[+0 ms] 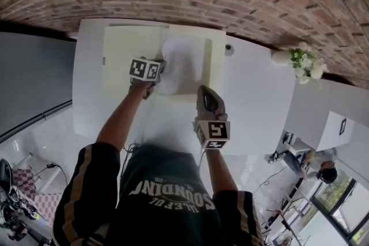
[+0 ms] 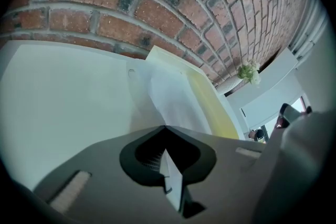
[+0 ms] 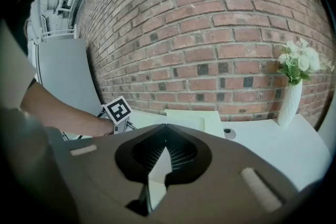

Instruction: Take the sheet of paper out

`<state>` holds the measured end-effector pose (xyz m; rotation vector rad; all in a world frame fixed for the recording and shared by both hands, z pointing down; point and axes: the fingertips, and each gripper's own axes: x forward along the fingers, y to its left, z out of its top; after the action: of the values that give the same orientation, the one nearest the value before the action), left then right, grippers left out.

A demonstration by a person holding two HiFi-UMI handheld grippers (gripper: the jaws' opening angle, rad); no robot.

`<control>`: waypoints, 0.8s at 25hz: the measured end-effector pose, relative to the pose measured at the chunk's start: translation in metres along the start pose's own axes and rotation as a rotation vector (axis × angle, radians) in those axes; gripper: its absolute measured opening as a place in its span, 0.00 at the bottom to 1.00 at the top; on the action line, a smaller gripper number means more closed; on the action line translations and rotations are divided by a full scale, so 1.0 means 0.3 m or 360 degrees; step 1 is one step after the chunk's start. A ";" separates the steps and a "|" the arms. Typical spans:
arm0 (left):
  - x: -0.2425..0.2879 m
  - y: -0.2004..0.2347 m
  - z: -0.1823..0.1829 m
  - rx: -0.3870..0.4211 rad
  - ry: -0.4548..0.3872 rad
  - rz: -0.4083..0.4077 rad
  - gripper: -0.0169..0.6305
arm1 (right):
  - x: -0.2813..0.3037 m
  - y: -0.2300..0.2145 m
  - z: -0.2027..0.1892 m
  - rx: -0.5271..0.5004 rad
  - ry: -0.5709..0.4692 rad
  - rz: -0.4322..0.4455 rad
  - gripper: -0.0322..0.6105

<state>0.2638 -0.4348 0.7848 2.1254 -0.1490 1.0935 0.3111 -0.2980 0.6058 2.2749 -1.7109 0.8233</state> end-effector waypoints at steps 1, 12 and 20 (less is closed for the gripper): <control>-0.008 0.007 0.000 0.0002 -0.0005 0.0007 0.04 | -0.001 0.004 0.002 -0.0001 -0.0003 0.0001 0.05; -0.110 0.087 -0.021 0.0005 -0.0051 0.0092 0.04 | -0.006 0.056 0.020 -0.0029 -0.0027 0.0029 0.05; -0.202 0.121 -0.042 0.0014 -0.0095 0.0159 0.04 | -0.023 0.102 0.041 -0.0061 -0.0054 0.0067 0.05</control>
<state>0.2025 -0.4659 0.7644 2.1794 -0.2818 1.0896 0.2855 -0.3078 0.5864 2.2477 -1.7795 0.7569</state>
